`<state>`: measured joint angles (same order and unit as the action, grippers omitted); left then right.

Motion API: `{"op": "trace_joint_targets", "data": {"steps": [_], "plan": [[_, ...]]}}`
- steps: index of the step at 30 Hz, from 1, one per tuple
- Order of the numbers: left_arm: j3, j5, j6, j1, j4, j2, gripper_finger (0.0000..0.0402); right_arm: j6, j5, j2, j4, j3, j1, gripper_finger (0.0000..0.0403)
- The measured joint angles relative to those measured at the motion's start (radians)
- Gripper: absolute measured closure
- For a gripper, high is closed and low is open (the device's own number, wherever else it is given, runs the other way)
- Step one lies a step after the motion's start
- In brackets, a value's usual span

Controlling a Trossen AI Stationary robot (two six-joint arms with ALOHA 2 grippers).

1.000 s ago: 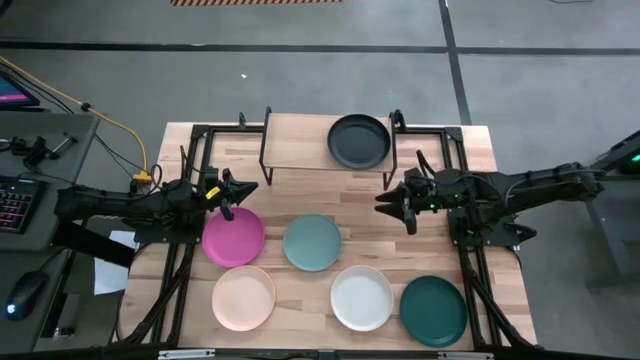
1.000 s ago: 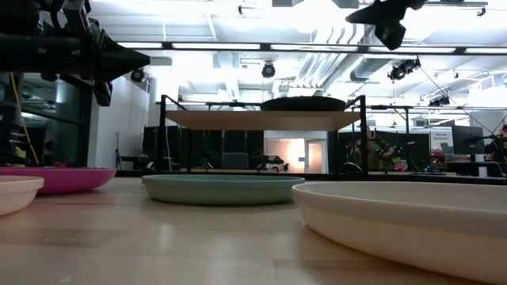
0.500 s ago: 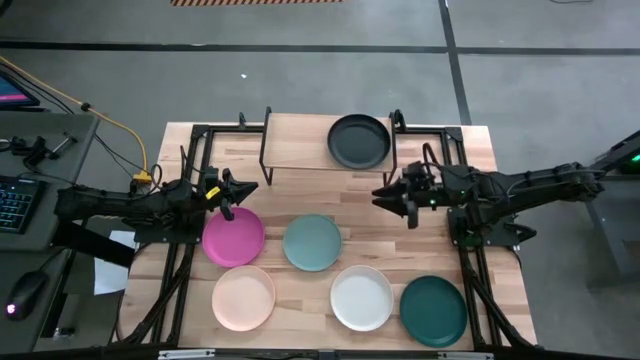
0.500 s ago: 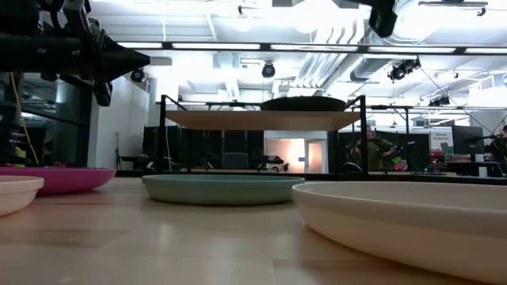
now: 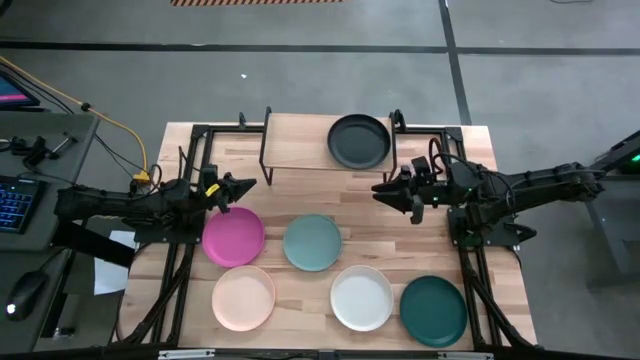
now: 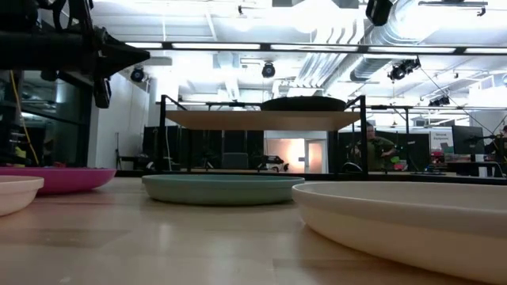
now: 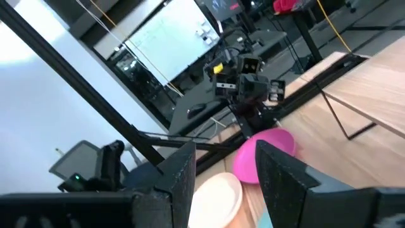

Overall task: Place and stack plates onto a shelf
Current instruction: Stack the pink plate on top of the black plate on the shelf

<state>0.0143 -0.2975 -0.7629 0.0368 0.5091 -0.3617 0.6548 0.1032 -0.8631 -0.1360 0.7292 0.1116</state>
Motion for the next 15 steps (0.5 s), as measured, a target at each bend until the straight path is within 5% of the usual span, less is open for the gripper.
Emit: {"op": "trace_joint_targets", "data": {"steps": [8, 15], "plan": [[0.000, -0.008, -0.030, 0.000, 0.029, 0.000, 0.0401, -0.005, 0.015, 0.000, -0.027, 0.000, 0.000, 0.0257], [0.032, 0.019, -0.020, 0.002, 0.215, 0.000, 0.0398, 0.000, 0.054, 0.000, -0.027, 0.000, 0.000, 0.0257]]}}
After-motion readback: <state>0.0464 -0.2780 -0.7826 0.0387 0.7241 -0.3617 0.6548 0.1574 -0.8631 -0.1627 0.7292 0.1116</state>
